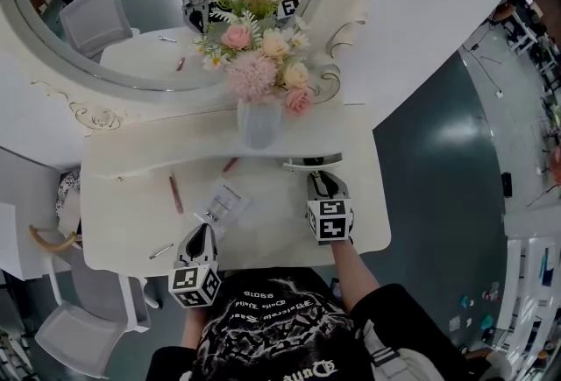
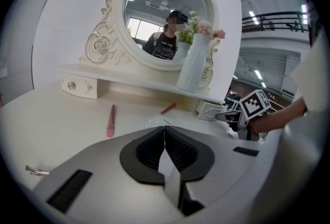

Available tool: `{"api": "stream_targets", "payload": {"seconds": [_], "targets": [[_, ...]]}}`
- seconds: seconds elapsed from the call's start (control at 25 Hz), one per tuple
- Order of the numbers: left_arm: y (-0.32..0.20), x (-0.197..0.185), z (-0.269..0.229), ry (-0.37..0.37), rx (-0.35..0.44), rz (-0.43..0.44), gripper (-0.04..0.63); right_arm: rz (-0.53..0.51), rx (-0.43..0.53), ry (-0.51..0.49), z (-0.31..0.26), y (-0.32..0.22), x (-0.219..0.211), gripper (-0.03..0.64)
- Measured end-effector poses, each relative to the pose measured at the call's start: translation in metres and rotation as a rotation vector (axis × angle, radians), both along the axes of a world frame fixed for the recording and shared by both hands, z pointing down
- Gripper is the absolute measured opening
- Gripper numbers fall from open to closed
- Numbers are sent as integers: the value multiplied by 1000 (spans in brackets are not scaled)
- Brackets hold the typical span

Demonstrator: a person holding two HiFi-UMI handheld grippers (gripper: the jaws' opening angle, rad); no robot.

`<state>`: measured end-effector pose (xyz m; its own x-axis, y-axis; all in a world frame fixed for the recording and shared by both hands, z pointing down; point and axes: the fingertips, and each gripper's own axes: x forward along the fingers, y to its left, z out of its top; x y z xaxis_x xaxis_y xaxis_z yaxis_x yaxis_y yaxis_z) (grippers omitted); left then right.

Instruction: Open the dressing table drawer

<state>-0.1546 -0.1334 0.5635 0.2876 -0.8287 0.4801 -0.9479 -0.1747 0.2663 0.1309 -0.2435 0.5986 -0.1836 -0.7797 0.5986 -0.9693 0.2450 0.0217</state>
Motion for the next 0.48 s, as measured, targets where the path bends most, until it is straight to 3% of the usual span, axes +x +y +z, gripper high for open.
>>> {"api": "stream_targets", "payload": {"seconds": [0.48], "targets": [[-1, 0, -1, 11, 8, 4, 17, 8, -7, 0, 0, 7, -1, 100]]}}
